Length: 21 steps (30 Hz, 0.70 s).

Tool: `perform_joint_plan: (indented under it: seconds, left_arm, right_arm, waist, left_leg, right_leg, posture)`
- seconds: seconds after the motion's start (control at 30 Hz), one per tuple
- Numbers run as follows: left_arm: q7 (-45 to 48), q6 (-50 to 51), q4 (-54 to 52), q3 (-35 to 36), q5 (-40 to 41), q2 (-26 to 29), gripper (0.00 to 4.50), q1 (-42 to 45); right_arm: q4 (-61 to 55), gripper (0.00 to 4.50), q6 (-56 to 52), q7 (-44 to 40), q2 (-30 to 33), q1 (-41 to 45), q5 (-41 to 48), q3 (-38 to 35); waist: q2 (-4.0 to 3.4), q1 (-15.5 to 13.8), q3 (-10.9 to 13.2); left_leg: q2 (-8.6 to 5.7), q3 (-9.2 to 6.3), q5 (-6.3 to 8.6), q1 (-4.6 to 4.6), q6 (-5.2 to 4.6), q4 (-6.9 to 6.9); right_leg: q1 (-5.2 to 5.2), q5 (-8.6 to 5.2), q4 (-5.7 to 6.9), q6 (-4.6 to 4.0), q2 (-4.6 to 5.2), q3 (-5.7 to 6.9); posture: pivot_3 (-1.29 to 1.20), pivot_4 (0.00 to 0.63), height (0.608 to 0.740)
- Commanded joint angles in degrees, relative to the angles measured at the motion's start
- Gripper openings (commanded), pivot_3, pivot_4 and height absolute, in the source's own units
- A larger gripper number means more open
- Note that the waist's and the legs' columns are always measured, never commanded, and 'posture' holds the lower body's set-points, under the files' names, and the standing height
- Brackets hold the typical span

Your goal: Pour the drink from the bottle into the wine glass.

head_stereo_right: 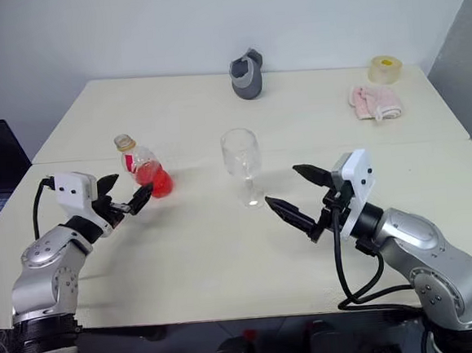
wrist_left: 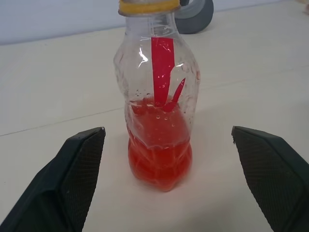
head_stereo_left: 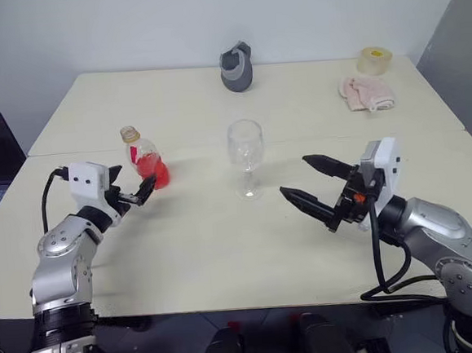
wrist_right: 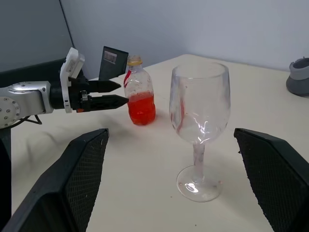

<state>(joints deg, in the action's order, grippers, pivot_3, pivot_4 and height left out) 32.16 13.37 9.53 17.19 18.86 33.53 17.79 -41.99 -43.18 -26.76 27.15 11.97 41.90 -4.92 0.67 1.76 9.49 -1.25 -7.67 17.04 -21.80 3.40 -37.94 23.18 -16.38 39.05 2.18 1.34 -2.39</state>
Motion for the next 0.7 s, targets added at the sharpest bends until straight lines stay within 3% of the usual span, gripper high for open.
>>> perform_joint_plan:
  seconds: [0.03,0.7]
  left_arm:
    - [0.79,-3.87,3.34,0.55,-1.01,0.98,4.5,2.49]
    - [7.75,-17.36,30.43,-3.95,-5.27,-0.67,4.5,18.1]
  right_arm:
    - [-0.34,4.44,0.55,0.29,0.38,0.34,1.15,-0.62]
    - [-0.86,4.44,-1.56,5.36,-0.62,2.07,3.48,-0.12]
  waist:
    - [0.0,0.01,0.0]
    - [0.01,0.1,-0.01]
  left_leg:
    - [0.0,0.0,0.0,0.0,0.0,0.0]
    - [-0.05,-0.01,0.0,-0.03,-0.01,-0.03]
  right_leg:
    - [0.0,0.0,0.0,0.0,0.0,-0.01]
    - [0.02,0.0,0.03,0.0,0.0,0.02]
  posture:
    - [0.0,0.15,0.74]
    - [0.0,0.15,0.74]
